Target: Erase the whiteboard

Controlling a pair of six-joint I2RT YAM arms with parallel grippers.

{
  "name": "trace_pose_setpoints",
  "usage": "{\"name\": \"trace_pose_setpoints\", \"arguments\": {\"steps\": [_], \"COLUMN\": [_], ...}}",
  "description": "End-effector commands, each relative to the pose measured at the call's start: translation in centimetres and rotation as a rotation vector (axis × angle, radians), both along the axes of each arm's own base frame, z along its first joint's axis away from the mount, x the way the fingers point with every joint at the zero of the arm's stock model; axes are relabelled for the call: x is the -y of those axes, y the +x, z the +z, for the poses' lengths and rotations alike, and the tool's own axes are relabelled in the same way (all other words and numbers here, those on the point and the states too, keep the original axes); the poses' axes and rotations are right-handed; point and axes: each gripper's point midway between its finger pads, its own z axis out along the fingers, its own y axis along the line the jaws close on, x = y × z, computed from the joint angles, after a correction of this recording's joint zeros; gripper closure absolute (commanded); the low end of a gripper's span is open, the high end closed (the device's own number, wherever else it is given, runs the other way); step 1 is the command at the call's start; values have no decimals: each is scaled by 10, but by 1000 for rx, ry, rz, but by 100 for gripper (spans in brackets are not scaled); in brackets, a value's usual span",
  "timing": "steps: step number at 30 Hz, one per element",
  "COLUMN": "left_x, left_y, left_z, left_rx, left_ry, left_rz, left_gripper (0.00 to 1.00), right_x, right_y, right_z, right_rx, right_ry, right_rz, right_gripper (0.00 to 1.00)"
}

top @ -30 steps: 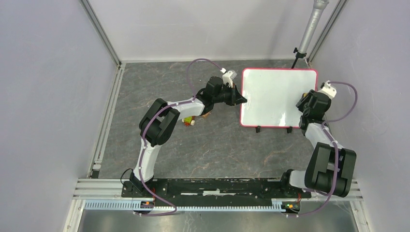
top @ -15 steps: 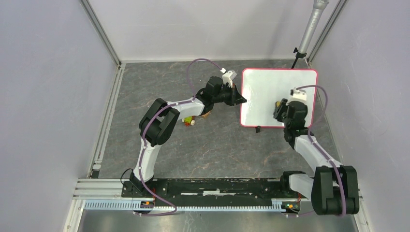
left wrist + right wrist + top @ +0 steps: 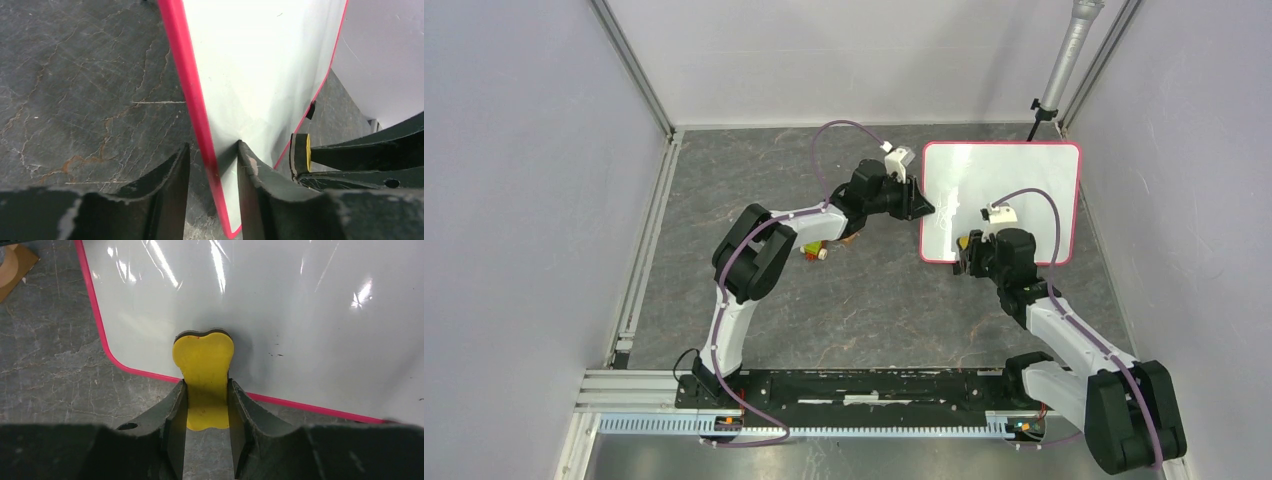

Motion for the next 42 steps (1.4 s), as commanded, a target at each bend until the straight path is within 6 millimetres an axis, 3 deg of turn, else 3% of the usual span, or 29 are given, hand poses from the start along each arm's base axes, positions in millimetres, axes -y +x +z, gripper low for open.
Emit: {"name": "trace_pose_setpoints", "arguments": {"steps": [1,4,9,15,20,24,28,34,42], "left_x": [-25,-26,-25,-37,-42,-57,-91,-160,-202], "left_y": [-6,-8,-10,-12,-19,-21,-22,-36,-93], "left_z": [-66,-56,-20,26,42,68,89,114,140], "left_rx": [-41,-46,-19,-12,-22,-21,-63,-93,-15], "left_ry": [186,160,106,34,4,-35,-52,-89,-118], "left_rz": [43,45,38,33,35,73,182,368,391], "left_gripper": [49,37,26,18,17,17,15,8,5], "right_x": [-9,-9,-8,-12,-17,-39,-84,-133,-155], "right_y": [2,2,1,3,5,0,-25,-86,-132], "right_z": [12,11,11,19,30,36,23,-8,-42], "right_rx": [42,40,39,58,75,73,39,-30,-89], "right_ry": [-10,-19,-42,-43,-47,-56,-72,-155,-216], "right_rz": [74,82,93,111,127,212,393,591,740], "right_gripper": [63,63,63,63,63,63,62,62,57]}}
